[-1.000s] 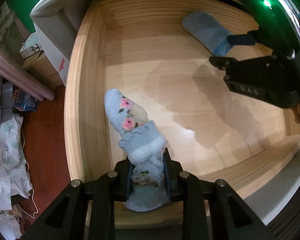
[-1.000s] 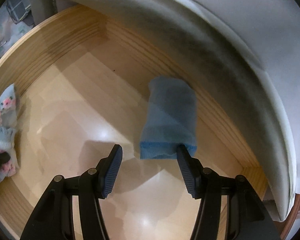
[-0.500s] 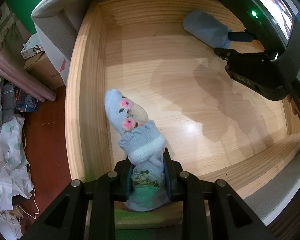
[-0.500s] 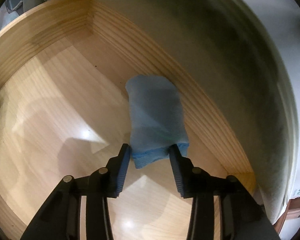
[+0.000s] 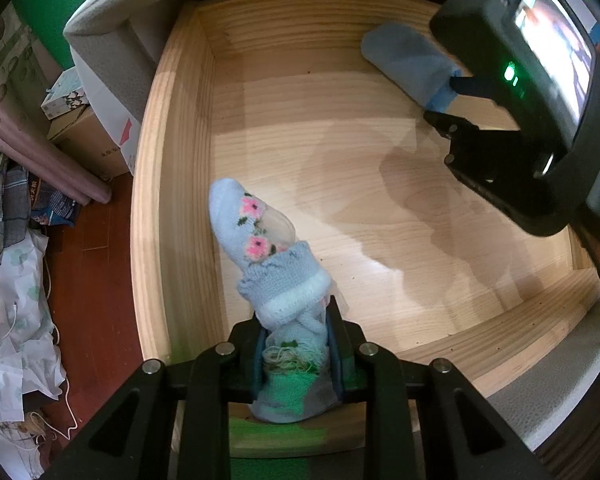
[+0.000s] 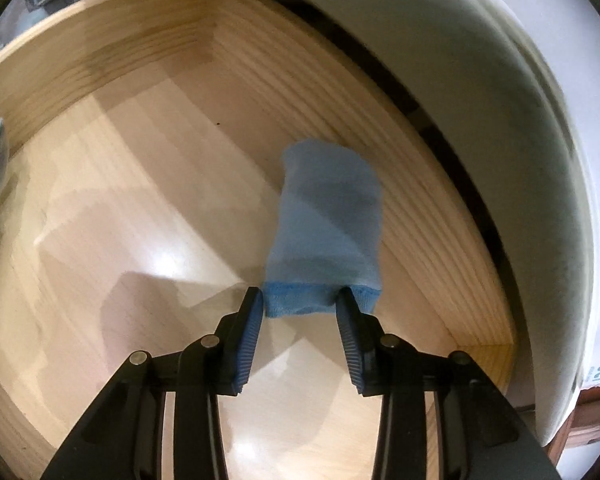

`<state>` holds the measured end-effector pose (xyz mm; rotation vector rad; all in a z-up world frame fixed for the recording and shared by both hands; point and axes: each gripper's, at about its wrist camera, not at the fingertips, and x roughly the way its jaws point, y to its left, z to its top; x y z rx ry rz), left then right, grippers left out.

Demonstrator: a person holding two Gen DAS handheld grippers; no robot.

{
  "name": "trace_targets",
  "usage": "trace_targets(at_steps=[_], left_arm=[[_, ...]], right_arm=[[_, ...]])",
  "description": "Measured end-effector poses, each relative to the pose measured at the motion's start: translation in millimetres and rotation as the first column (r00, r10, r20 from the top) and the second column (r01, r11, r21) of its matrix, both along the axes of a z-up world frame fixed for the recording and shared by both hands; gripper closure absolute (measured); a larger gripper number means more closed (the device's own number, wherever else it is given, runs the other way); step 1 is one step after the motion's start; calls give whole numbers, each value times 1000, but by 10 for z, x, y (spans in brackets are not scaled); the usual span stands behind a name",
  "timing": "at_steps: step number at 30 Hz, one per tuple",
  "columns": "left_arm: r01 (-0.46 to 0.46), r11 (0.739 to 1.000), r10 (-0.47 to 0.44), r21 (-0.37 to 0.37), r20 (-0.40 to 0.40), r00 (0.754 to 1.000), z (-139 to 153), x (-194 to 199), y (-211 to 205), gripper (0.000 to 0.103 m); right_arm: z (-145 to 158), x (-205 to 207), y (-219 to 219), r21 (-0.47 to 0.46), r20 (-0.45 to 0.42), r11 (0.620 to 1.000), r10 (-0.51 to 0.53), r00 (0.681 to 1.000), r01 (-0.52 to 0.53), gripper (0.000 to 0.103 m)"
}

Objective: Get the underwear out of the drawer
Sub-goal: 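Grasp the plain light blue sock by its cuff with the right tool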

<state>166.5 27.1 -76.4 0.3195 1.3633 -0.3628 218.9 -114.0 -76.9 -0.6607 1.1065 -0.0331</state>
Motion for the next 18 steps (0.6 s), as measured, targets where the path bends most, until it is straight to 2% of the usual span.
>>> trace_targets(at_steps=[3,10,13,18], left_arm=[[2,1000,-2,1,0,1000,-3,-5,-3,78],[2,1000,-2,1,-1,1000,-2,-6,-2,78],[3,1000,-3,3,-1,1000,-1,-6,-7,78],[3,1000,-3,5,0,1000,1,-4,-10,78]], right_arm=[[-54,-4,67,-47,24,999,23,999,-22,67],[-129,-13,-44,-25,43,999,25,999,-24,67],[-160,10,-97,-35,52,999,14,999,-12,77],[-171,-25,-55,-64,53,997,44,998,-41,87]])
